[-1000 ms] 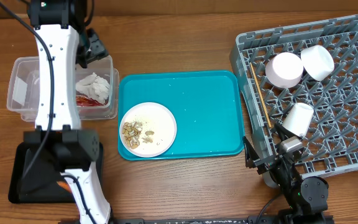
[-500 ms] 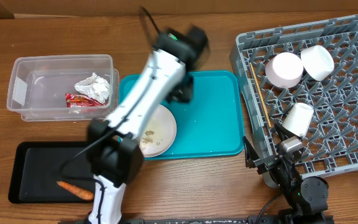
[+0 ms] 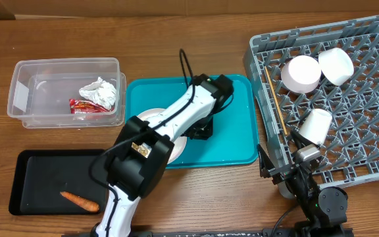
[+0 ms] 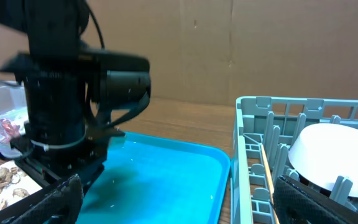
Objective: Sort waste into correct bins and load items into the dishwasher
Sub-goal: 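Grasp the rim of the white plate with the left gripper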
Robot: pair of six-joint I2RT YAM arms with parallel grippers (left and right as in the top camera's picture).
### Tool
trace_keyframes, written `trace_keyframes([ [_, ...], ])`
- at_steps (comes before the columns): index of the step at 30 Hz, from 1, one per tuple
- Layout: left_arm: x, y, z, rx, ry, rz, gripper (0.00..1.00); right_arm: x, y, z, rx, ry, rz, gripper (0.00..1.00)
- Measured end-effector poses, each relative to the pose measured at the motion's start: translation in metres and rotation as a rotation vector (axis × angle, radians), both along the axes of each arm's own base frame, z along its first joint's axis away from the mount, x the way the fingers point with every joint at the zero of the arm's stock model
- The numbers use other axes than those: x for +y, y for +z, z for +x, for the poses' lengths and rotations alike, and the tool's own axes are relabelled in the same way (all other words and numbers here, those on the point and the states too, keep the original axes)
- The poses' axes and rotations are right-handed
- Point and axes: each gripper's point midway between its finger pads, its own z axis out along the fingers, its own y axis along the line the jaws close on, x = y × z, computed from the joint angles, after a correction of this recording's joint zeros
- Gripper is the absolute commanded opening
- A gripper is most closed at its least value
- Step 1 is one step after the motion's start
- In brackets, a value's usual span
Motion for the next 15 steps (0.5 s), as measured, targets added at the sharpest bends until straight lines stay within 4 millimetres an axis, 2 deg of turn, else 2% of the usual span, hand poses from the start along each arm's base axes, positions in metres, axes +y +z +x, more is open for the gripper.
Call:
trace_keyframes([
  [4, 0.005, -0.014, -0.004, 0.026, -0.011, -0.015, 0.26, 0.000, 0.000, 0.000, 0.000, 0.000, 0.000, 1.00],
  [7, 0.004, -0.015, -0.005, 0.035, -0.024, -0.025, 0.04, 0.000, 0.000, 0.000, 0.000, 0.000, 0.000, 1.00],
  [15, 0.010, -0.009, -0.013, 0.068, -0.033, 0.002, 0.04, 0.000, 0.000, 0.000, 0.000, 0.000, 0.000, 1.00],
])
